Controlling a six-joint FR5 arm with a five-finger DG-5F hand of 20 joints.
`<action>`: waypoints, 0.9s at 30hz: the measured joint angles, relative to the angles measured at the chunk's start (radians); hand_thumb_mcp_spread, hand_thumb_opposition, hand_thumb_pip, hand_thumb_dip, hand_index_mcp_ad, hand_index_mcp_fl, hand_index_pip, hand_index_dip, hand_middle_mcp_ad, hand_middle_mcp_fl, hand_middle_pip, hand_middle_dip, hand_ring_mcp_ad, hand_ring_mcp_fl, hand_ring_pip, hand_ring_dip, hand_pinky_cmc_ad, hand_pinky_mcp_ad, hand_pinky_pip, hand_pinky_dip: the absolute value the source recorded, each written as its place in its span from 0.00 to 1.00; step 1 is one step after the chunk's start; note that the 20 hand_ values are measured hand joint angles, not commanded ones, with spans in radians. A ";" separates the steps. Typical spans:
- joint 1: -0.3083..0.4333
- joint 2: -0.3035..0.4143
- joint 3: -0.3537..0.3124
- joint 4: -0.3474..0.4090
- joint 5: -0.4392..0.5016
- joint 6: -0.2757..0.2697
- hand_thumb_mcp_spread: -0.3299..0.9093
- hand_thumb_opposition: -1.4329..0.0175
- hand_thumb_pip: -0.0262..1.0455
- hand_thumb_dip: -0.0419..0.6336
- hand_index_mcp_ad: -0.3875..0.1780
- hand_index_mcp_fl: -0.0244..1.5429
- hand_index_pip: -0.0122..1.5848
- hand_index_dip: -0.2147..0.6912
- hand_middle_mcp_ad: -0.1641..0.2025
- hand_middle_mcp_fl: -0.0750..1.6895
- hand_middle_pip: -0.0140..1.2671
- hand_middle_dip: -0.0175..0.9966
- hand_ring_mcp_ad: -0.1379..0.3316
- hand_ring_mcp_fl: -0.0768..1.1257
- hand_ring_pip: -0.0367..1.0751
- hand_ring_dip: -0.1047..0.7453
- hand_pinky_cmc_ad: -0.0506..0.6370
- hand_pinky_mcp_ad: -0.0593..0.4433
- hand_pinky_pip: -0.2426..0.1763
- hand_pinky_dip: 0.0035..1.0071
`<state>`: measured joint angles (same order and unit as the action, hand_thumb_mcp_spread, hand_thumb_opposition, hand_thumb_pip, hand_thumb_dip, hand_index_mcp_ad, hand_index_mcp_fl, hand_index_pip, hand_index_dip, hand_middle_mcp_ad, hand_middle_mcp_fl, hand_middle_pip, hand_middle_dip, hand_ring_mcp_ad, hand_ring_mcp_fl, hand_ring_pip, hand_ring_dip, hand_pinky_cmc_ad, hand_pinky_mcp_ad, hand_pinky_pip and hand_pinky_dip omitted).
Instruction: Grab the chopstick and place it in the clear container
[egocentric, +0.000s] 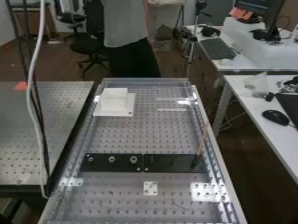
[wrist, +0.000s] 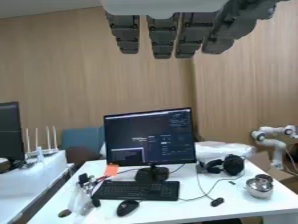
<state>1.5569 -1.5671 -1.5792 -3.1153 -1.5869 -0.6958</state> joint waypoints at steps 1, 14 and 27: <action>0.000 0.000 -0.001 0.001 0.004 0.000 0.26 0.98 0.03 0.08 0.59 0.02 0.02 0.26 0.68 0.05 0.03 0.06 0.40 0.08 0.05 0.16 0.19 0.22 0.55 0.01; -0.002 0.002 -0.006 0.002 0.004 0.003 0.39 0.63 0.22 0.08 0.61 0.02 0.04 0.18 0.64 0.05 0.09 0.06 0.58 0.07 0.10 0.12 0.31 0.38 0.47 0.07; -0.004 -0.006 -0.010 0.014 0.004 0.025 0.39 0.58 0.23 0.09 0.68 0.02 0.05 0.18 0.64 0.05 0.10 0.04 0.67 0.08 0.11 0.12 0.41 0.44 0.41 0.11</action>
<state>1.5527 -1.5735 -1.5895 -3.1010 -1.5829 -0.6712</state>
